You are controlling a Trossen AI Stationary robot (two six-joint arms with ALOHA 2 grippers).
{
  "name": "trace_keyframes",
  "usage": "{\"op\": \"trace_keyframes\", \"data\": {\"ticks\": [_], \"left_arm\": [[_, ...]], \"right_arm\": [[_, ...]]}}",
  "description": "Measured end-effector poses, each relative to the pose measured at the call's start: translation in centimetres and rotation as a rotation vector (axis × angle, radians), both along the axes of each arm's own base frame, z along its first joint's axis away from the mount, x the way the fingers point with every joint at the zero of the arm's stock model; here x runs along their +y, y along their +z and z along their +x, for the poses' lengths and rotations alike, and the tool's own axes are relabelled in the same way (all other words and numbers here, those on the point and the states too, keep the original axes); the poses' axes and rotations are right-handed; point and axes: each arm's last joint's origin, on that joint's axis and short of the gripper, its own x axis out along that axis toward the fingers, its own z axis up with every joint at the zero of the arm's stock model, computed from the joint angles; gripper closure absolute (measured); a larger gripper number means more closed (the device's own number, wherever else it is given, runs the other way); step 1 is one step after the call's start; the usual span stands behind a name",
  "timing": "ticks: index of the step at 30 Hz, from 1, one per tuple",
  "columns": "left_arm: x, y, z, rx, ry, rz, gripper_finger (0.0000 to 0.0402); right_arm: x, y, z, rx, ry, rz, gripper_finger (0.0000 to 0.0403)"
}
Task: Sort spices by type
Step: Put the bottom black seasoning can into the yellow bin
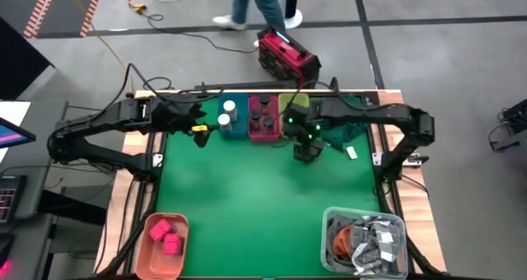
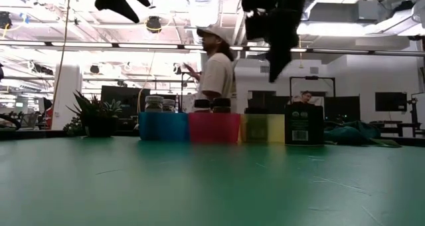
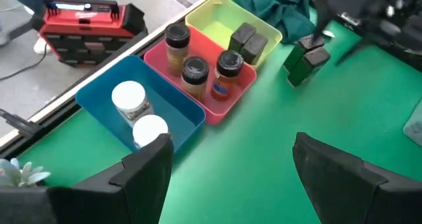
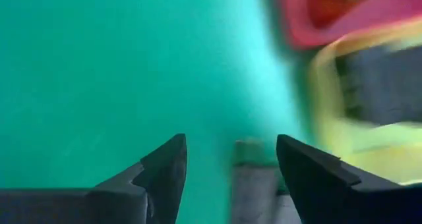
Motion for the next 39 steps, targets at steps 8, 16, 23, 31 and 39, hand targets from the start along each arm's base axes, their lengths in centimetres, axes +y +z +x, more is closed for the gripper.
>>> {"op": "trace_keyframes", "data": {"ticks": [8,16,23,31,39], "left_arm": [[-0.2,0.0,0.1,-0.013,-0.018,-0.042,0.0102],[-0.6,0.0,-0.2,-0.02,-0.029,-0.065,0.0102],[-0.7,0.2,-0.9,-0.012,-0.024,-0.05,0.0102],[-0.8,0.3,-1.5,-0.011,-0.025,-0.042,0.0102],[-0.8,0.2,-1.6,0.011,-0.029,-0.039,0.0102]], "right_arm": [[1.5,-3.4,0.1,0.133,0.067,0.01,0.0132],[0.7,-4.1,0.4,0.17,0.103,-0.111,0.0132],[-0.3,-4.1,0.1,0.178,0.063,-0.118,0.0132],[1.1,-5.7,-0.2,0.202,0.048,-0.043,0.0132],[2.7,-8.4,-1.1,0.252,0.031,-0.015,0.0132]]}}
